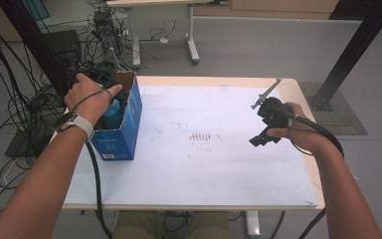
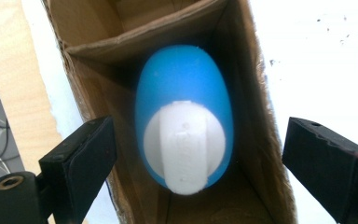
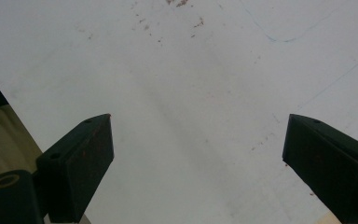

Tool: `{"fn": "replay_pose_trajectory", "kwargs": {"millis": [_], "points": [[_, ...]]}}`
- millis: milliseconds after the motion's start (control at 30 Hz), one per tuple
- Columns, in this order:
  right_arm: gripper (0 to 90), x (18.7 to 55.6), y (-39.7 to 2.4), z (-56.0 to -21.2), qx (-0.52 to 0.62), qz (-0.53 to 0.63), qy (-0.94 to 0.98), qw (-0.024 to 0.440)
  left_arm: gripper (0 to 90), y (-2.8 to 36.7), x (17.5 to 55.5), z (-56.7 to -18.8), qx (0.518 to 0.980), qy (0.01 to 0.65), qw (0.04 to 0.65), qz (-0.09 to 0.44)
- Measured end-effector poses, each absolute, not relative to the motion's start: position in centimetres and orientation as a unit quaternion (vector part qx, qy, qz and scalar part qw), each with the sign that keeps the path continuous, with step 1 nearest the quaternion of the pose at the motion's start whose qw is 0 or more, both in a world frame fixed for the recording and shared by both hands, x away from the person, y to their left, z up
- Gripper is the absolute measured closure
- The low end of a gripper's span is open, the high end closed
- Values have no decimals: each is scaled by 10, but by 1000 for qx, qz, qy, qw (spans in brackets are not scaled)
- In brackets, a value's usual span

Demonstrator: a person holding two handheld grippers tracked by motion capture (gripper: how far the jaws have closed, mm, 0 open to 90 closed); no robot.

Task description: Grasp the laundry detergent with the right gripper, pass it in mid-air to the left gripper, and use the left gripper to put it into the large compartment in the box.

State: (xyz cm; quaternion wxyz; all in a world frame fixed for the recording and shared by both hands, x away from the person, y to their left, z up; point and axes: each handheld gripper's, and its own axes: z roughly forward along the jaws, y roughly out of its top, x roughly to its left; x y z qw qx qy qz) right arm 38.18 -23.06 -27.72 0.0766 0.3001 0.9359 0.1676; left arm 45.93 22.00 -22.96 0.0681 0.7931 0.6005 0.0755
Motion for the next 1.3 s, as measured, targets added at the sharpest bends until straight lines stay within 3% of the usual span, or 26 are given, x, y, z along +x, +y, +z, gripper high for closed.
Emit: {"fn": "replay_pose_trajectory", "kwargs": {"millis": [300, 900, 1300], "points": [[87, 380, -233, -273, 303, 167, 935, 79, 48, 217, 456, -205, 806, 580, 88, 80], [87, 378, -233, -267, 299, 168, 936, 83, 46, 191, 442, -147, 845, 513, 116, 98], [87, 374, -241, -263, 307, 168, 933, 86, 45, 151, 435, -131, 894, 417, 137, 95]]}}
